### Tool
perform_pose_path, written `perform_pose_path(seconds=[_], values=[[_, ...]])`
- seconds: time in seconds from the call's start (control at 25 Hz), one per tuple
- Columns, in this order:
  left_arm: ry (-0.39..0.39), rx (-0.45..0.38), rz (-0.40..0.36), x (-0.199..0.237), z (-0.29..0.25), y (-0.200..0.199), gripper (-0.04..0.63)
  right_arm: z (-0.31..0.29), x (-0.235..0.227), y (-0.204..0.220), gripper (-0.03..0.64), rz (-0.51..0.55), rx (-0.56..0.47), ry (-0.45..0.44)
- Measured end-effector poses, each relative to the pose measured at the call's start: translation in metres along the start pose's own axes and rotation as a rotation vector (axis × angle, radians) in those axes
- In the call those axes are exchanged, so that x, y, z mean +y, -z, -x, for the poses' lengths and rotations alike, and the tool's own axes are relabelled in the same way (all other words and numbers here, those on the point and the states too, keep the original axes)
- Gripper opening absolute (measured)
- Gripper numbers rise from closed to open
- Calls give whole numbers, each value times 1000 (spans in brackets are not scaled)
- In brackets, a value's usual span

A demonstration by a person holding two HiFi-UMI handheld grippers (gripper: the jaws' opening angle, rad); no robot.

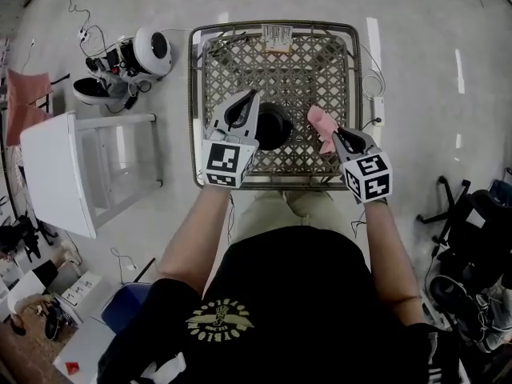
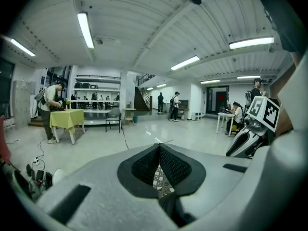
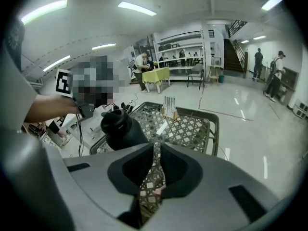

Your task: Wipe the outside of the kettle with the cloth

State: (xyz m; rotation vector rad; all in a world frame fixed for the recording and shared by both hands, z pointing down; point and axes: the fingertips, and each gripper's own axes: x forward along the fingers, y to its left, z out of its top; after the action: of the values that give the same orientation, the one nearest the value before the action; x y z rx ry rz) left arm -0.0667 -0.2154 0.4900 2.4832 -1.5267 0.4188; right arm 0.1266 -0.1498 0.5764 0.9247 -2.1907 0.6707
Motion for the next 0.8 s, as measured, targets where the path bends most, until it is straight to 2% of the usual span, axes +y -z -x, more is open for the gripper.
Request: perform_pose_path(seconds=[0.2, 0.36, 0.56, 0.8], values=[[1, 12, 8, -4, -9, 13, 8, -32, -13, 35, 21, 16, 84, 4], [32, 49, -34, -12, -16, 24, 8, -62, -28, 72, 98, 6, 159, 13], [54, 52, -69, -17, -18, 28, 8, -94, -45, 110, 150, -14, 260, 27], [72, 93, -59, -19, -23, 38, 8, -124, -57, 137, 158, -14, 333, 56]])
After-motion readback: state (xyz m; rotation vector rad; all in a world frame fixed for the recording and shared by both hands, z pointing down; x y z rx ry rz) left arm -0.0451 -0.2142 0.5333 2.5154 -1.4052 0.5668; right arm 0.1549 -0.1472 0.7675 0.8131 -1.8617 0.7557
